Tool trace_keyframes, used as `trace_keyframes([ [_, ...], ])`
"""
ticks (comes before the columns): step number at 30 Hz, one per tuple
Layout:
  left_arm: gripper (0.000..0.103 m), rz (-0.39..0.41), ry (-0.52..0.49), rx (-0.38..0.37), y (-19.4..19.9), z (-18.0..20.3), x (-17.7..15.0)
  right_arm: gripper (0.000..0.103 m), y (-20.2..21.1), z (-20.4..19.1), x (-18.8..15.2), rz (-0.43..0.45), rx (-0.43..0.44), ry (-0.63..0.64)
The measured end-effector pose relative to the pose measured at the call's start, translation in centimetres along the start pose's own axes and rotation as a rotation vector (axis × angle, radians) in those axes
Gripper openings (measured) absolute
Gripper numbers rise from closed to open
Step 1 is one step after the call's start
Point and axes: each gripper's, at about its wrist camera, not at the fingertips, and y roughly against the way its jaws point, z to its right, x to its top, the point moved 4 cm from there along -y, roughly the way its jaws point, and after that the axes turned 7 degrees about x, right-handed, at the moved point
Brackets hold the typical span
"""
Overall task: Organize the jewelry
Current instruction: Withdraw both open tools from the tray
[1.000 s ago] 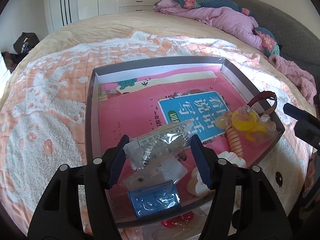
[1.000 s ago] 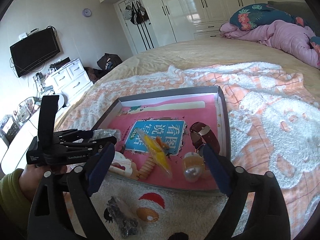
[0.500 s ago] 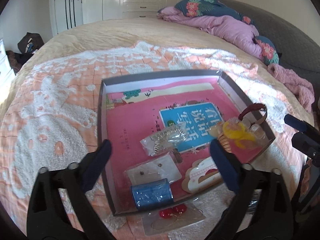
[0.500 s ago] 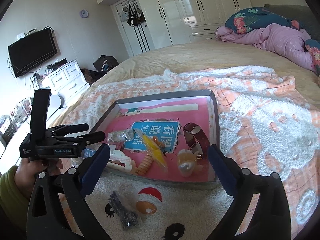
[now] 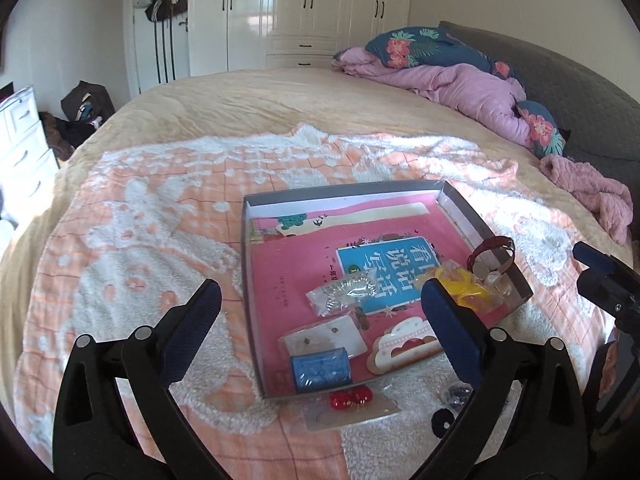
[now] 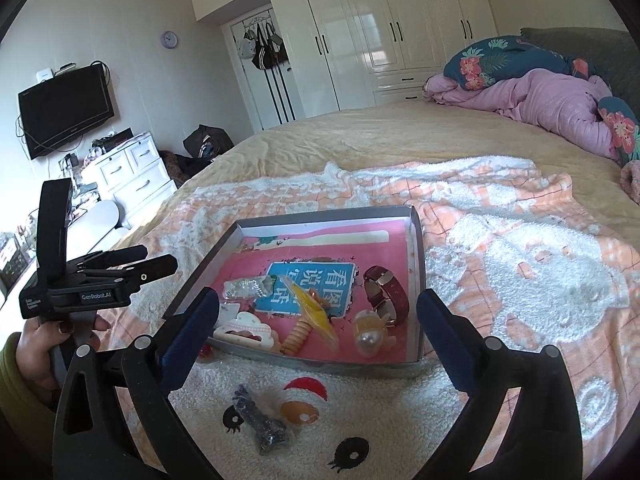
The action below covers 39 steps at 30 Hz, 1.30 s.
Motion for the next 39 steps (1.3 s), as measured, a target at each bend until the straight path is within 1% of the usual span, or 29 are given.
trace_keyframes([
  [10, 0.094, 0.039, 0.03, 0.008, 3.2, -0.7, -0.2, 0.098, 2.5, -2.0, 0.7, 0.032, 0.015, 0.035],
  [17, 0.094, 0.078, 0.038, 0.0, 5.6, -0.6, -0.4, 0.098, 4.0, -3.3, 0.6, 0.045, 0.028, 0.058],
  [21, 0.094, 0.091, 0.039, 0.008, 6.6, -0.8, -0.8, 0.098, 4.5, -3.8, 0.5, 0.048, 0.036, 0.068],
  [30, 0.094, 0.076, 0.049, 0.03, 7.5, -1.6, -2.4, 0.098, 5.2, -4.9, -0.2, 0.033, 0.046, 0.091],
  [39, 0.094, 0.02, 0.019, 0.063, 6.7, -1.4, -4.9, 0.098, 4.6, -5.1, -1.9, -0.015, 0.049, 0.101],
])
